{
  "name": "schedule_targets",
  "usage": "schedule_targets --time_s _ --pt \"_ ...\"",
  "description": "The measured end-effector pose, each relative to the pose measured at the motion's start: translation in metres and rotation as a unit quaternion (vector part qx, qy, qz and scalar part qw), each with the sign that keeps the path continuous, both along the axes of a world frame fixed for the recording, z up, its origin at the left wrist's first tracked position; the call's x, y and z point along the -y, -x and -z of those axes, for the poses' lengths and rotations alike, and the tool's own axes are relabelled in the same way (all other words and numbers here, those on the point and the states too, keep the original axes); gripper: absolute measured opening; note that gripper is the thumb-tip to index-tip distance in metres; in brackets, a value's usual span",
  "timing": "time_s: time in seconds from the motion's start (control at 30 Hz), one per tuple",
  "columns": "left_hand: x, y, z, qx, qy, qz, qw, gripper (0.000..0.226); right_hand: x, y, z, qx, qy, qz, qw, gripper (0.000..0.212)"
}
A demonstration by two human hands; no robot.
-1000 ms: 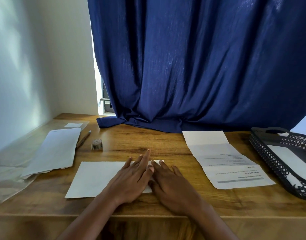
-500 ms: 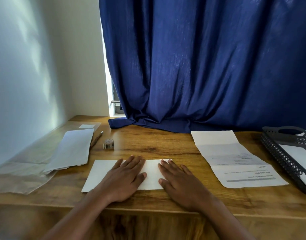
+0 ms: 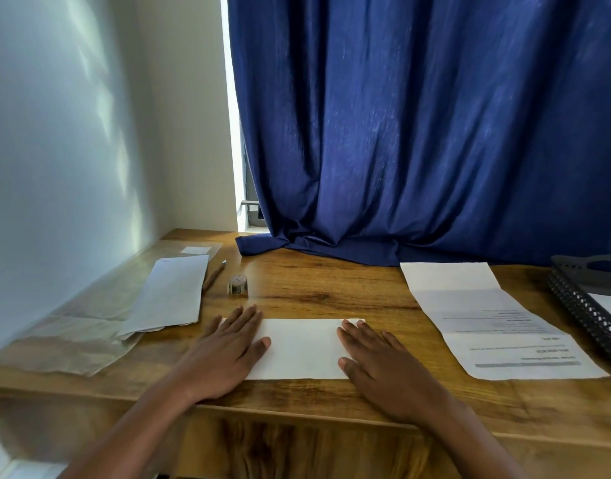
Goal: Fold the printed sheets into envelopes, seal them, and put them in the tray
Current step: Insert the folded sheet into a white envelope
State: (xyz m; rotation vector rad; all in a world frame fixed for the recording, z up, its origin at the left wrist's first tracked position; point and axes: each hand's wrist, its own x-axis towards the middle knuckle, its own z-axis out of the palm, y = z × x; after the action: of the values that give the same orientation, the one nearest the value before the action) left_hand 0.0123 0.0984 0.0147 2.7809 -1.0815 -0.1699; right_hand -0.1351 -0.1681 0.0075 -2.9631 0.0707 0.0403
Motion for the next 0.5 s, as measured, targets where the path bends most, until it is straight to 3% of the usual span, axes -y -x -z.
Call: schedule_targets --time_s 0.13,0.4,0.5 --pt "-0.008 0.014 -0.007 -0.069 0.065 0.03 0.995 0.076 0.009 0.02 -0.009 -0.014 0.007 0.019 1.0 0.064" --pt "0.029 0.028 0.005 0.031 0.0 0.061 0.998 0.068 -0.008 0.02 -0.025 0.099 0.047 0.071 0.991 0.059" --pt "0.043 0.028 0.008 0.036 -0.01 0.056 0.998 0.069 -0.014 0.006 -0.016 0.089 0.062 0.055 0.993 0.062"
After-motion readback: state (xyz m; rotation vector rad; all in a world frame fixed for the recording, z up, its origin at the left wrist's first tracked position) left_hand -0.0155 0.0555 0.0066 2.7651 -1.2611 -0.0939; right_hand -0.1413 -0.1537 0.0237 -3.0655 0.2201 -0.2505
